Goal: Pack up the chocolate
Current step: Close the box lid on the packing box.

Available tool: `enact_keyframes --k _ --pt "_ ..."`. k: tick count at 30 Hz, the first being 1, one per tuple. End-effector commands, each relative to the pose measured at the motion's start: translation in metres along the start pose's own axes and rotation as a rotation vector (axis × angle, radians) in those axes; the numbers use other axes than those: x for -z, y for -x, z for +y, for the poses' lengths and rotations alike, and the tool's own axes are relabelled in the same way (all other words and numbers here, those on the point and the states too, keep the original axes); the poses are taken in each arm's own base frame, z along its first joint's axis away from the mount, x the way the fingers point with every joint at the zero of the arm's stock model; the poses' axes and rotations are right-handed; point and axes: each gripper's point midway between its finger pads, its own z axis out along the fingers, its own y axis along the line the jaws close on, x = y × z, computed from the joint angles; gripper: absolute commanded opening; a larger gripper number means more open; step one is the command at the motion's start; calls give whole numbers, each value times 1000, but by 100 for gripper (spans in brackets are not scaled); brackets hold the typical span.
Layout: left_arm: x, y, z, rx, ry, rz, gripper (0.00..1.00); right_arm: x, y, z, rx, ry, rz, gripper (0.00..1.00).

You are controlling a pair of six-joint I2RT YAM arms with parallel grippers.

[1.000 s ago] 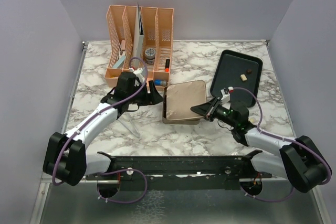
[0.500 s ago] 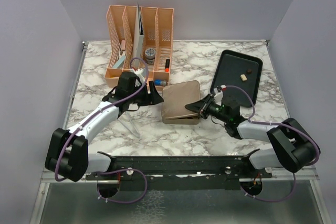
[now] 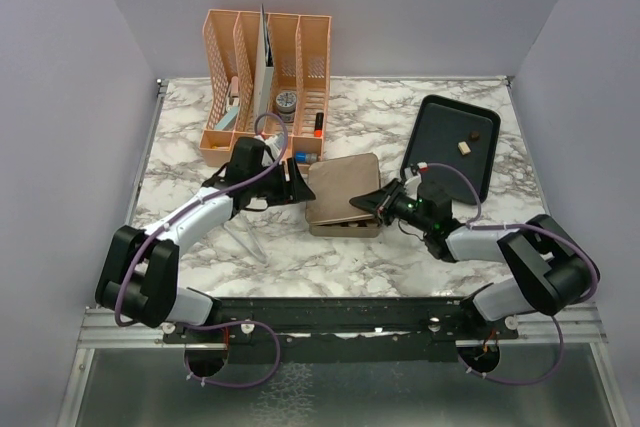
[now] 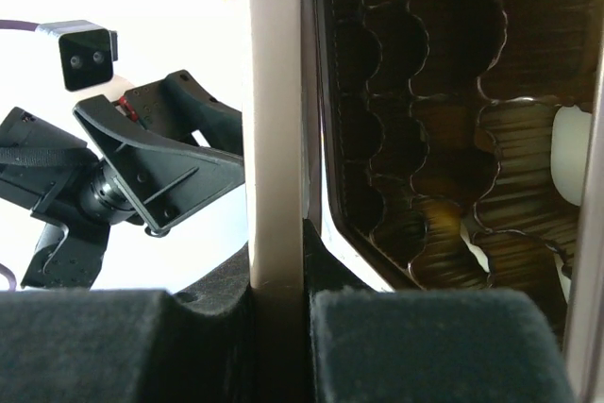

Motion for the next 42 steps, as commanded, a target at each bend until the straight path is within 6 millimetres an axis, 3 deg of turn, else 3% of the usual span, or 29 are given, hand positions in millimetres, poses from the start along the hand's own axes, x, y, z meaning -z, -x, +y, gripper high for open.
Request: enact_keyframes --k 1,8,14,27,42 --pt "-4 12 -9 9 -39 -4 60 -4 5 10 -1 57 -28 14" --pt "-13 11 -1 22 -17 -3 55 2 4 1 -3 29 -45 14" --pt "-14 18 -7 31 -56 -46 53 2 2 -3 -10 19 -33 15" --pt "-18 12 5 54 -9 -38 52 7 -4 -9 9 26 -20 18" --pt "-30 1 10 61 -4 -31 45 15 0 -16 39 -48 -54 31"
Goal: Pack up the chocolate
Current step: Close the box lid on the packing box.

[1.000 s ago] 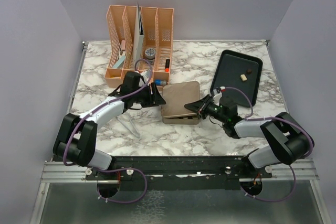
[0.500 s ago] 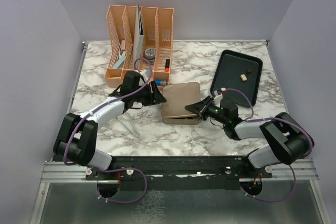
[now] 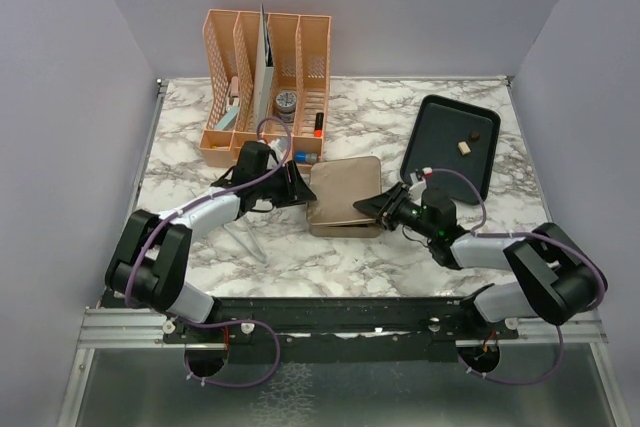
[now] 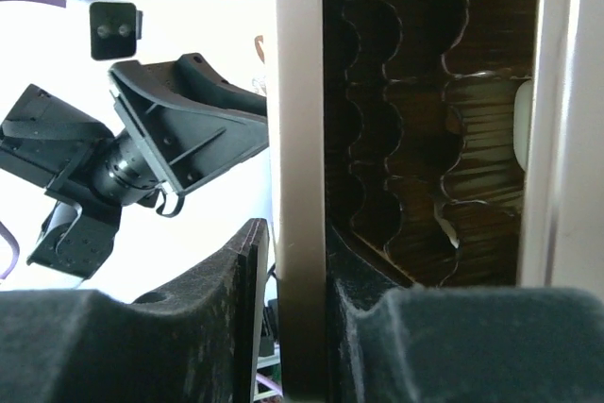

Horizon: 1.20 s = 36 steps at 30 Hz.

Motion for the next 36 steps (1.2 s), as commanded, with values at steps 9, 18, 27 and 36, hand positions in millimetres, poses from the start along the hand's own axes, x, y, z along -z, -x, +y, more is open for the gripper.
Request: enact_keyframes --k 9,18,27,36 --pt "-8 -2 1 -21 3 -12 41 29 10 -15 58 -148 -106 50" --pt "-8 -6 -10 -19 -22 6 40 58 24 -29 112 -289 -210 61" --pt "-10 -3 -19 -45 -19 17 43 67 41 -33 225 -381 -269 66" --pt "-3 5 -20 -73 26 11 49 69 64 -19 408 -464 -293 70"
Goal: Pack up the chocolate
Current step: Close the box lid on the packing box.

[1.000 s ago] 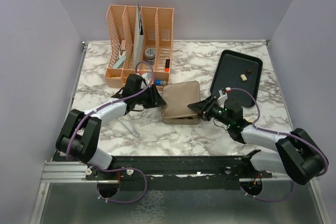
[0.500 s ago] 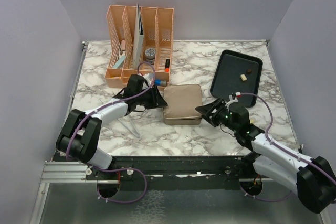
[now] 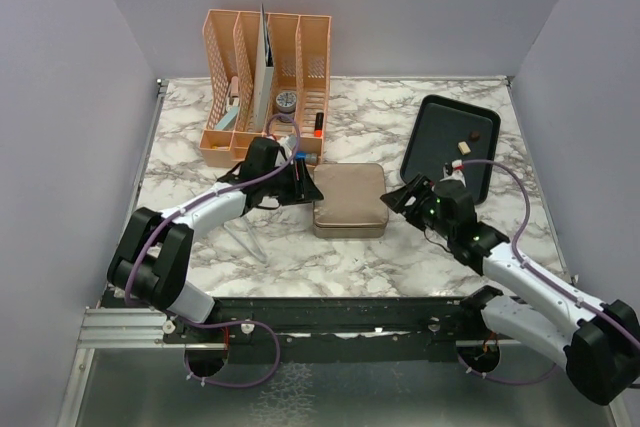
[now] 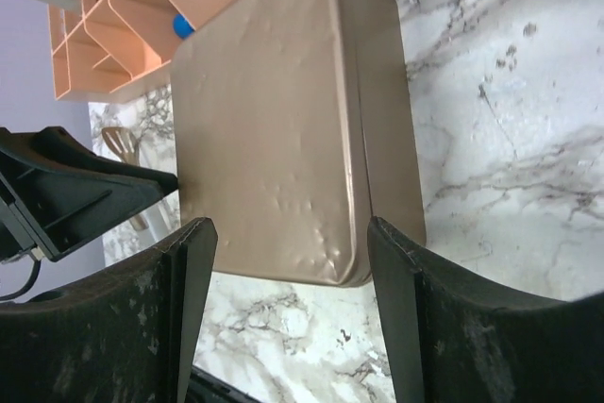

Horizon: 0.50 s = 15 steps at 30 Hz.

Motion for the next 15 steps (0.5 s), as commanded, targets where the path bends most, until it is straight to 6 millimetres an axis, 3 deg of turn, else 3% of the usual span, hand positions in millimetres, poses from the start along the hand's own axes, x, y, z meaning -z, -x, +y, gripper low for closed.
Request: enact_keyframes --k 1,7,15 --pt "4 11 -3 -40 31 -26 49 -3 10 -8 131 -64 -26 70" --pt "6 8 6 -53 76 -10 55 -18 4 -5 241 -64 42 65" --pt "3 -2 7 -55 63 25 56 -30 -14 -4 273 -14 120 47"
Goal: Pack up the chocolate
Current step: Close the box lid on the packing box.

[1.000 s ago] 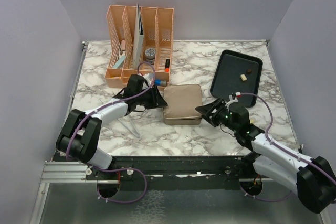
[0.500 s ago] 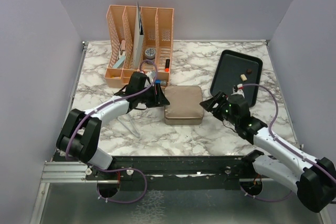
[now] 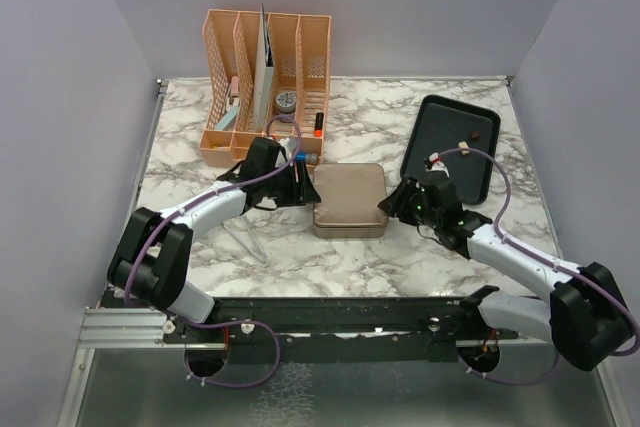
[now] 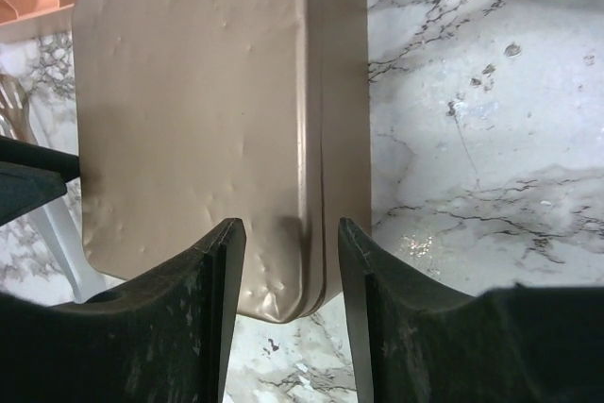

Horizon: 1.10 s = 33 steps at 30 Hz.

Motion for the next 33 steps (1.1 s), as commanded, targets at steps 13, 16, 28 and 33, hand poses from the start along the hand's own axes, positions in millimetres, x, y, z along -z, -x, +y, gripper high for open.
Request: enact_keyframes --k 13,16,28,33 --pt "1 -20 -2 -68 28 56 49 11 -27 23 99 149 154 36" --pt "4 -22 -7 -77 21 56 48 15 -29 21 94 155 159 36" --pt "9 -38 -14 -95 33 76 45 17 -47 2 96 104 205 38" --pt "9 -39 -15 -98 39 77 48 19 -39 -3 100 62 171 43"
